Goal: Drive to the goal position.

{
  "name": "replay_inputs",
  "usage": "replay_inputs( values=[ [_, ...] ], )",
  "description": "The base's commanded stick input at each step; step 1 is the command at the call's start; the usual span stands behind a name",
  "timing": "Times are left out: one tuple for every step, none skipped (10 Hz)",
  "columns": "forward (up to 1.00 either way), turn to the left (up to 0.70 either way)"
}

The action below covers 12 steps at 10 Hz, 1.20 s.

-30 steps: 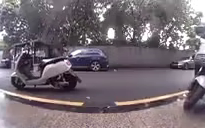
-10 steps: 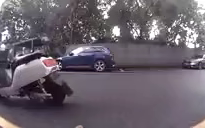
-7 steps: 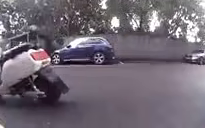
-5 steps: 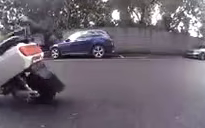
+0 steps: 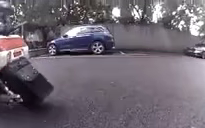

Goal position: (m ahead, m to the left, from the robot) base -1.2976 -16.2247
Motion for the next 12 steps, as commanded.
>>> replay_inputs(
  values=[
    [0.45,0.0],
    [0.45,0.0],
    [0.45,0.0],
    [0.45,0.0],
    [0.45,0.0],
    [0.45,0.0],
    [0.45,0.0],
    [0.45,0.0],
    [0.45,-0.01],
    [0.45,-0.12],
    [0.45,-0.26],
    [0.45,-0.27]
  ],
)
